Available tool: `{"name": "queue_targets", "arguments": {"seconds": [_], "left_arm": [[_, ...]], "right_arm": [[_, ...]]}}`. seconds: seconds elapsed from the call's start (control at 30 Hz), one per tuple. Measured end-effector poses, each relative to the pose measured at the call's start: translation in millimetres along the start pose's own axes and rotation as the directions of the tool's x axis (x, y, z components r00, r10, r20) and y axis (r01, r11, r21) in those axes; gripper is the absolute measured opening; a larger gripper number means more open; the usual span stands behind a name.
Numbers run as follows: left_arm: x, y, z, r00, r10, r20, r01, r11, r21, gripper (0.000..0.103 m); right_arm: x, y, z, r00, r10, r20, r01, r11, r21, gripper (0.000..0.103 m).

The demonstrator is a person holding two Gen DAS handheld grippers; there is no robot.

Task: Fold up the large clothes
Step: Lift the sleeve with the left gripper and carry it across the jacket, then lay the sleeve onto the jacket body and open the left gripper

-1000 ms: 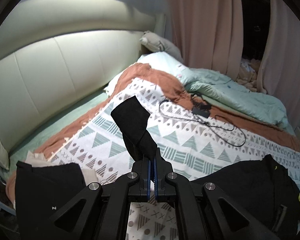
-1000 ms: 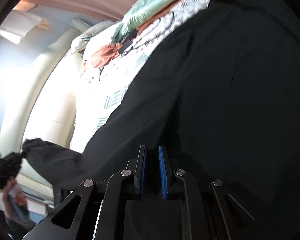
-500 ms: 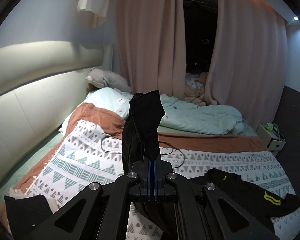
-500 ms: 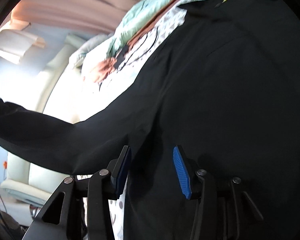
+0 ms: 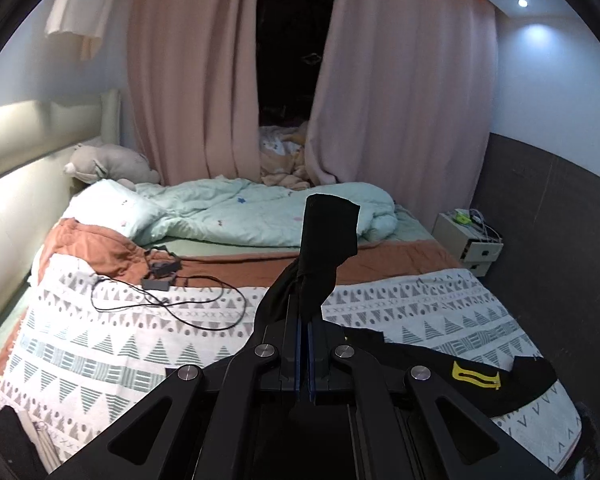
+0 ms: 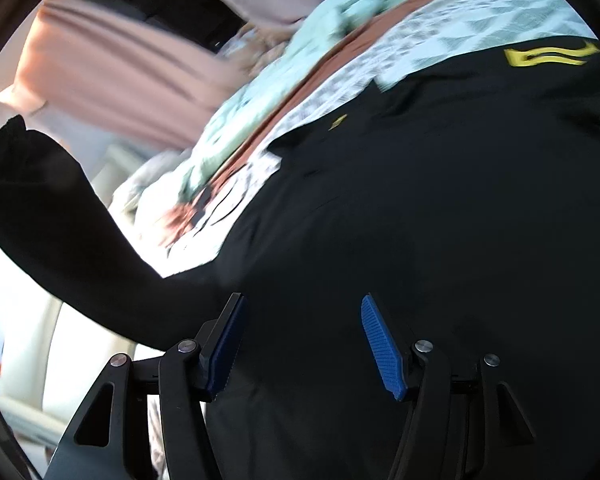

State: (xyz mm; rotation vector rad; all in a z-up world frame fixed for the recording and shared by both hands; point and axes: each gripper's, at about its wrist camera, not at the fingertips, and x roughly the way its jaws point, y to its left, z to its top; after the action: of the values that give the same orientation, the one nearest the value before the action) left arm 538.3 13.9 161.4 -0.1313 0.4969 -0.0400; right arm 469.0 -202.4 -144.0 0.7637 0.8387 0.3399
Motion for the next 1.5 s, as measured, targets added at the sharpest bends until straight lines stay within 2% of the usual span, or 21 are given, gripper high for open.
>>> {"name": "queue_targets", "arguments": {"seconds": [0.17, 0.33, 0.43, 0.53, 0.6, 0.63, 0.67, 0.7, 0.73, 0.77, 0.83, 0.9, 1.13, 1.3, 1.4, 1.5], "left_arm": [[42.9, -44.3, -12.5, 0.994, -0.084, -0.071, 0.084, 0.996, 0.004, 0.001], [82.6, -92.6, -28.3, 0.977, -0.170, -0.129, 0.172, 0.985, 0.005, 0.001], [110.7, -122.6, -39.3, 0.957, -0.228, -0.178, 0.232, 0.973, -0.001, 0.001], [138.4, -143.8, -55.5, 0.924, -0.286, -0.254, 0.288, 0.957, -0.031, 0.004], [156.3, -150.9, -67.7, 0.890, -0.325, -0.320, 0.322, 0.945, -0.066, 0.013], [165.4, -154.1, -75.7, 0.864, -0.364, -0.348, 0.353, 0.930, -0.098, 0.027], [171.4, -154.8, -82.1, 0.840, -0.403, -0.363, 0.382, 0.915, -0.130, 0.049], [175.1, -154.9, -89.5, 0.824, -0.431, -0.368, 0.403, 0.902, -0.156, 0.062], [176.7, -153.7, -95.8, 0.819, -0.444, -0.364, 0.410, 0.896, -0.171, 0.080], [175.1, -153.1, -101.5, 0.821, -0.447, -0.354, 0.411, 0.895, -0.176, 0.087], [170.8, -150.1, -110.0, 0.829, -0.436, -0.351, 0.401, 0.900, -0.170, 0.087], [165.2, -145.3, -118.6, 0.838, -0.416, -0.354, 0.383, 0.909, -0.162, 0.087], [127.8, -83.9, -146.7, 0.917, -0.280, -0.285, 0.237, 0.955, -0.177, 0.087], [93.2, -20.9, -165.2, 0.954, -0.151, -0.261, 0.104, 0.977, -0.184, 0.086], [68.5, 18.0, -175.0, 0.971, -0.073, -0.229, 0.021, 0.975, -0.221, 0.085], [55.1, 53.2, -186.5, 0.976, -0.009, -0.217, -0.052, 0.960, -0.275, 0.083]], "right_arm": [[-4.9, -36.8, 19.6, 0.999, -0.050, 0.016, 0.048, 0.994, 0.102, 0.060], [-13.6, -53.0, 38.1, 0.998, -0.046, 0.034, 0.040, 0.987, 0.155, 0.060], [-14.5, -58.5, 49.1, 0.997, -0.057, 0.056, 0.046, 0.983, 0.176, 0.060], [-25.0, -74.4, 57.0, 0.994, -0.079, 0.072, 0.062, 0.975, 0.211, 0.060], [-34.6, -90.7, 60.2, 0.992, -0.104, 0.075, 0.082, 0.963, 0.255, 0.060], [-38.2, -97.1, 60.0, 0.991, -0.112, 0.077, 0.086, 0.956, 0.280, 0.060], [-39.1, -102.1, 61.6, 0.990, -0.115, 0.079, 0.086, 0.951, 0.297, 0.060], [-41.6, -108.7, 62.2, 0.989, -0.119, 0.082, 0.087, 0.944, 0.319, 0.060], [-43.9, -115.0, 62.8, 0.988, -0.129, 0.083, 0.094, 0.937, 0.338, 0.060], [-46.2, -120.0, 62.8, 0.986, -0.145, 0.081, 0.109, 0.932, 0.346, 0.060], [-49.1, -126.1, 65.7, 0.980, -0.184, 0.076, 0.147, 0.927, 0.346, 0.060], [-49.5, -131.4, 67.5, 0.981, -0.182, 0.071, 0.146, 0.924, 0.352, 0.060], [-43.9, -134.5, 71.9, 0.984, -0.172, 0.056, 0.143, 0.928, 0.343, 0.060], [-34.3, -138.5, 63.6, 0.989, -0.146, 0.029, 0.127, 0.931, 0.343, 0.060], [-28.7, -143.2, 62.4, 0.995, -0.093, 0.018, 0.080, 0.927, 0.366, 0.060], [-25.7, -141.6, 63.6, 0.996, -0.088, 0.022, 0.075, 0.932, 0.355, 0.060]]}}
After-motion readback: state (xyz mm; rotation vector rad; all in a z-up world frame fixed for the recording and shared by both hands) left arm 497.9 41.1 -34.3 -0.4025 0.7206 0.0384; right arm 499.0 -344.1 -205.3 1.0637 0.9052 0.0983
